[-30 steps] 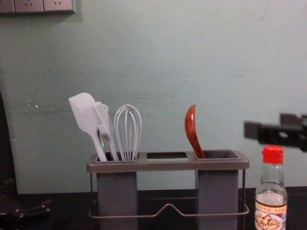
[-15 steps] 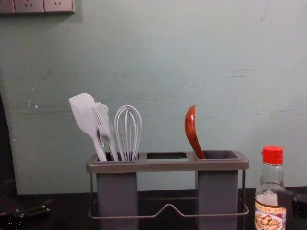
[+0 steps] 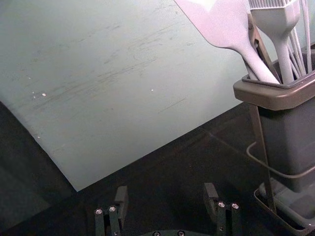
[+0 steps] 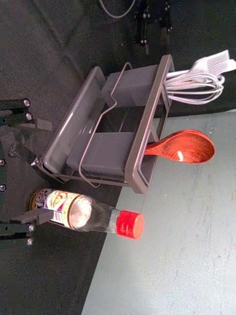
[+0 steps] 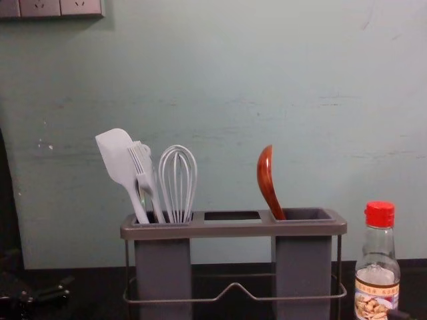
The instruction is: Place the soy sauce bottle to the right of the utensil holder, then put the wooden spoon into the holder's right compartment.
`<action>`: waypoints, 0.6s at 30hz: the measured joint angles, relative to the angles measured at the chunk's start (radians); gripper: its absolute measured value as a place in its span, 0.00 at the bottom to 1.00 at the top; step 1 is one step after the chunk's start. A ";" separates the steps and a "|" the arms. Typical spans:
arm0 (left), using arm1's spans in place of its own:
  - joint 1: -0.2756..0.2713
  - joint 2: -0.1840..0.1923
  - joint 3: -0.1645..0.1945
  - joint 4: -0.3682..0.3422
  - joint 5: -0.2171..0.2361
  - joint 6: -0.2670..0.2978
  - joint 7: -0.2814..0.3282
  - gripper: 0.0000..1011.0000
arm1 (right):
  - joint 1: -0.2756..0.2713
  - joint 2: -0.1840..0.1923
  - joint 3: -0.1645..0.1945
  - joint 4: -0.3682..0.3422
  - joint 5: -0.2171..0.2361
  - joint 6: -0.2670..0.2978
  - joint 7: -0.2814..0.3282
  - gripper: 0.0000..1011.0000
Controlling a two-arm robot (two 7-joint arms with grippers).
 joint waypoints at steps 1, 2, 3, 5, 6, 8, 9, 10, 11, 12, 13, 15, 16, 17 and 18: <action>0.000 0.000 0.000 0.000 0.000 0.000 0.000 0.99 | 0.002 -0.002 -0.001 0.003 -0.003 -0.001 0.000 0.99; 0.000 0.000 0.000 0.000 0.000 0.000 0.000 0.99 | 0.003 -0.004 -0.002 0.006 -0.007 -0.002 0.000 0.99; 0.000 0.000 0.000 0.000 0.000 0.000 0.000 0.99 | 0.005 -0.007 -0.003 0.011 -0.013 -0.003 0.001 0.99; 0.000 0.000 0.000 0.000 0.000 0.000 0.000 0.99 | 0.006 -0.010 -0.004 0.014 -0.019 -0.004 0.003 0.99; 0.000 0.000 0.000 0.000 0.000 0.000 0.000 0.99 | 0.006 -0.011 -0.004 0.015 -0.021 -0.004 0.004 0.99; 0.000 0.000 0.000 0.000 0.000 0.000 0.000 0.99 | 0.006 -0.014 -0.005 0.018 -0.029 -0.008 0.006 0.99; 0.000 0.000 0.000 0.000 0.000 0.000 0.000 0.99 | 0.006 -0.015 -0.006 0.019 -0.032 -0.009 0.010 0.99; 0.000 0.000 0.000 0.000 0.000 0.000 0.000 0.99 | 0.006 -0.015 -0.006 0.019 -0.032 -0.009 0.010 0.99; 0.000 0.000 0.000 0.000 0.000 0.000 0.000 0.99 | 0.006 -0.015 -0.006 0.019 -0.032 -0.009 0.010 0.99; 0.000 0.000 0.000 0.000 0.000 0.000 0.000 0.99 | 0.007 -0.015 -0.006 0.019 -0.032 -0.009 0.010 0.99; 0.000 0.000 0.000 0.000 0.000 0.000 0.000 0.99 | 0.007 -0.015 -0.006 0.019 -0.032 -0.009 0.010 0.99; 0.000 0.000 0.000 0.000 0.000 0.000 0.000 0.99 | 0.007 -0.015 -0.006 0.019 -0.032 -0.009 0.010 0.99; 0.000 0.000 0.000 0.000 0.000 0.000 0.000 0.99 | 0.007 -0.015 -0.006 0.019 -0.032 -0.009 0.010 0.99; 0.000 0.000 0.000 0.000 0.000 0.000 0.000 0.99 | 0.007 -0.015 -0.006 0.018 -0.032 -0.009 0.010 0.99; 0.000 0.000 0.000 0.000 0.000 0.000 0.000 0.99 | 0.007 -0.015 -0.006 0.018 -0.032 -0.009 0.010 0.99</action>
